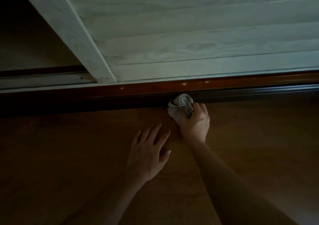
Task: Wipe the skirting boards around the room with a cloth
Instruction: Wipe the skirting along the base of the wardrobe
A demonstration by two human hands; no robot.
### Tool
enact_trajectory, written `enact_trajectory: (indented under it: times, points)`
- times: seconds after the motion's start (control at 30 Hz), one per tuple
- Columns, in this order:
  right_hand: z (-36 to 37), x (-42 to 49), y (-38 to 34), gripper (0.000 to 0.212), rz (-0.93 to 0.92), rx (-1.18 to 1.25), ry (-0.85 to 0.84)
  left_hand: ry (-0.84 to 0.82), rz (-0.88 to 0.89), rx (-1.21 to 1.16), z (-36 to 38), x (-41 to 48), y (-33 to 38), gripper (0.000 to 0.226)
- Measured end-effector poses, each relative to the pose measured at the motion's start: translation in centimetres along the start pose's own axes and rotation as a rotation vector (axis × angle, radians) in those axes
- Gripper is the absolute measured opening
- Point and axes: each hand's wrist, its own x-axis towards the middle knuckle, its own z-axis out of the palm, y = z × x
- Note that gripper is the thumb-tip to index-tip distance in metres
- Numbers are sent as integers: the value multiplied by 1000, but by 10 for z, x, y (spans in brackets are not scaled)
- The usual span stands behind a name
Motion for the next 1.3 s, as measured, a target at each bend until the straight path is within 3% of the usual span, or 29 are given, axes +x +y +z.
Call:
enact_trajectory:
  times: [0.07,0.17,0.3,0.5,0.63,0.8,0.97,1.1,1.3]
  points:
    - [-5,3,5,26,16,-19,13,3,9,0,-1,6,1,65]
    - [-13,3,6,42,63,1,45,6,21,3,-1,13,0,64]
    - [-11,0,8,21,176,-18,125,16,38,24,0,15,-2,65]
    - [-12,0,4,36,80,-18,78,43,56,18,3,16,-6,67]
    - [-15,5,17,16,162,-76,185,52,92,8,3,21,-9,68]
    - [-15,2,6,48,49,-34,83,61,100,11,4,26,-11,68]
    - [-18,6,19,12,180,-97,193,69,99,8,3,26,-8,64]
    - [-12,0,7,33,46,-52,59,78,85,17,0,25,-4,62]
    - [-33,16,31,15,141,-109,138,81,75,44,2,28,-3,63]
